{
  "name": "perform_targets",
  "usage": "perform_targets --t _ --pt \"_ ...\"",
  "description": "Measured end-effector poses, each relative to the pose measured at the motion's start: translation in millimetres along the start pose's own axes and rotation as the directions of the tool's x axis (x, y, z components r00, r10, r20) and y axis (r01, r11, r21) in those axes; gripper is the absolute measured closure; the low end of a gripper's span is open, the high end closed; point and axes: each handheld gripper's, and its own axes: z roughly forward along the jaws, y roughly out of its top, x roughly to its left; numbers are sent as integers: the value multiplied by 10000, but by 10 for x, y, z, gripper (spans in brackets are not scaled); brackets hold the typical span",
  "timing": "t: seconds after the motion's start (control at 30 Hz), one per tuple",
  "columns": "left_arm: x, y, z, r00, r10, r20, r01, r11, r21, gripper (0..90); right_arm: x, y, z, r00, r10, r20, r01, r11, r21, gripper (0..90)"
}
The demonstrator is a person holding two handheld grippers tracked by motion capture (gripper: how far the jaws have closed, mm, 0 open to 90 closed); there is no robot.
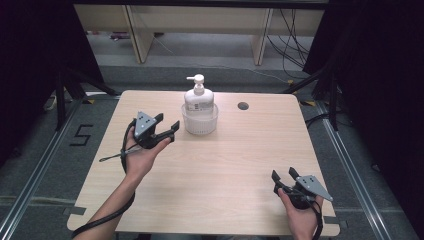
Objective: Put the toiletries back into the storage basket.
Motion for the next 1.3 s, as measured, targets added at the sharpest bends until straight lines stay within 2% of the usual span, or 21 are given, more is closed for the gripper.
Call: perform_targets --t 0.07,0.23,0.27,0.5,0.57,0.6,0.63,0.67,0.73,0.83,0.87,0.9,1.0,1.07,1.1,1.17,1.2,1.23,1.3 --pt "18 -48 -37 10000 6 -68 -6 10000 -8 345 25 -3 -3 9997 258 -7 -258 9996 120 347" --pt "46 -163 -123 9995 227 -208 -224 9997 105 345 24 -6 3 9998 197 46 -197 9998 75 347" --pt "51 -206 -154 9993 276 -237 -273 9996 121 345 16 -4 7 10000 -24 83 24 10000 42 347" --pt "58 -349 -243 9993 309 -225 -301 9990 334 342 21 -6 6 10000 37 77 -37 10000 66 347" --pt "53 -400 -272 9993 316 -183 -308 9987 398 342 21 0 -4 9998 -124 158 119 9994 310 347" --pt "51 -453 -304 9992 349 -209 -340 9986 413 342 33 -8 10 10000 67 -45 -67 9999 152 347" --pt "51 -453 -304 9992 349 -209 -340 9986 413 342 33 -8 10 10000 67 -45 -67 9999 152 347" --pt "58 -519 -346 9992 319 -231 -309 9986 424 342 24 -8 15 9999 -117 -18 117 9999 96 346" --pt "62 -606 -391 9991 341 -249 -329 9984 460 342 34 -11 12 10000 62 -77 -61 9998 165 346" --pt "76 -747 -454 9992 347 -219 -335 9980 530 342 25 -12 13 9999 -86 -136 88 9998 198 346" --pt "76 -747 -454 9992 347 -219 -335 9980 530 342 25 -12 13 9999 -86 -136 88 9998 198 346" --pt "90 -830 -489 9991 371 -184 -359 9975 603 342 68 -24 23 9996 273 -28 -273 9995 127 346" --pt "114 -904 -522 9991 361 -209 -345 9968 720 342 79 -22 16 9992 391 -21 -390 9990 199 347" --pt "146 -969 -555 9989 390 -251 -369 9961 802 343 70 -24 22 9996 286 -19 -286 9995 128 346" --pt "159 -1005 -567 9990 351 -286 -327 9964 779 344 45 -20 20 9999 -69 81 68 9999 149 347" --pt "188 -1080 -595 9990 276 -362 -246 9964 810 344 54 -25 18 9999 65 81 -66 9998 176 347" --pt "198 -1118 -608 9989 220 -410 -186 9964 823 344 41 -29 28 10000 -81 -3 81 9999 125 346" --pt "220 -1184 -625 9989 95 -458 -54 9960 892 344 45 -32 25 10000 -32 -9 32 9998 195 346" --pt "231 -1200 -634 9985 55 -537 -1 9950 1001 343 37 -29 19 9999 -112 31 111 9997 231 346"
